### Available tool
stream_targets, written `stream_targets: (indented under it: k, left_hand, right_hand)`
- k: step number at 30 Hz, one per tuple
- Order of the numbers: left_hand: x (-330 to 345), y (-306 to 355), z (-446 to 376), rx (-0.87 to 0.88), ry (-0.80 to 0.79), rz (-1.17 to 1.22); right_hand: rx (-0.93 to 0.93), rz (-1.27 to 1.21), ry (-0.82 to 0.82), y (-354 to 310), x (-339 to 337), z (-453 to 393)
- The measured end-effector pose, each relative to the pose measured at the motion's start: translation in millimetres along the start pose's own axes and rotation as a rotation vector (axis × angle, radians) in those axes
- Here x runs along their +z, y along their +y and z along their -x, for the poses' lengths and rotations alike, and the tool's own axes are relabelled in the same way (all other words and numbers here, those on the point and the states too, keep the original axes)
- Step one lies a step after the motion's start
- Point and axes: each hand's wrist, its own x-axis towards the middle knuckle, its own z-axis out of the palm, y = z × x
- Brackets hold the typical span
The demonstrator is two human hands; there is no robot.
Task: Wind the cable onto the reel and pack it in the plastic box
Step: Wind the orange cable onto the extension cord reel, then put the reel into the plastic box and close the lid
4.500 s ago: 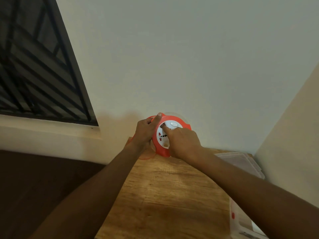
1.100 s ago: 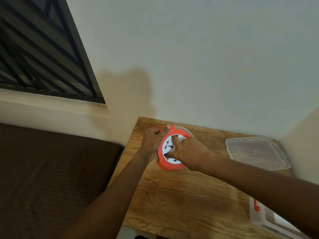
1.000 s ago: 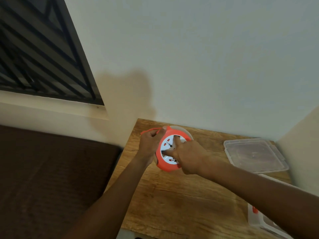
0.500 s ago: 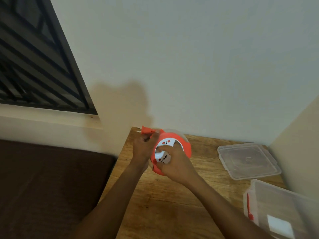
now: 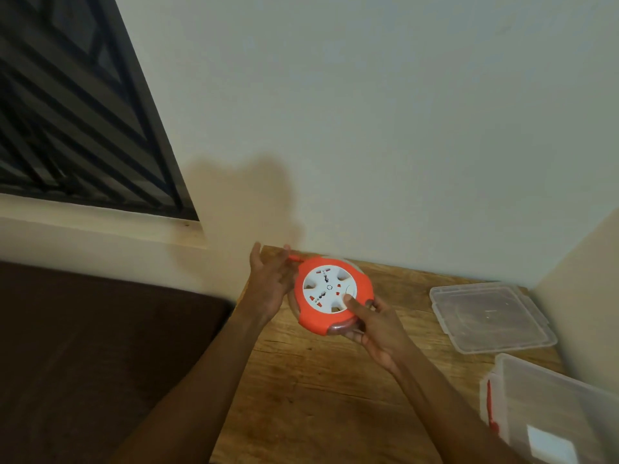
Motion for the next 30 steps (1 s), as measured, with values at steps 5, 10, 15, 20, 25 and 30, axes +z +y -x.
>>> stream_targets:
  k: [5, 10, 15, 20, 25, 30]
  left_hand:
    - [-32.7, -8.7, -1.5, -0.210, -0.089, -0.427]
    - [-61.5, -36.1, 3.5, -0.383, -0.066, -0.404]
    - [-73.9, -54.5, -1.5, -0.331, 0.061, -0.366]
    - [-83.3, -69.0, -24.5, -0.268, 0.129, -0.361]
    - [-90.4, -75.3, -52.5, -0.165, 0.158, -0.435]
    - [-98.6, -78.5, -65.1, -0.085, 0.205, -0.660]
  right_hand:
    - [0.061, 0.027, 0.040, 8.3, 7.4, -21.2]
    - [0.113, 0.085, 0.069, 25.6, 22.8, -45.2]
    - [0.187, 0.211, 0.088, 35.2, 31.9, -71.6]
    - [0.138, 0.398, 0.097, 44.5, 37.8, -95.8]
    - [-0.006, 0.636, 0.198, 55.1, 44.6, -119.1]
    - [-0.096, 0.713, 0.245, 62.2, 48.7, -130.5]
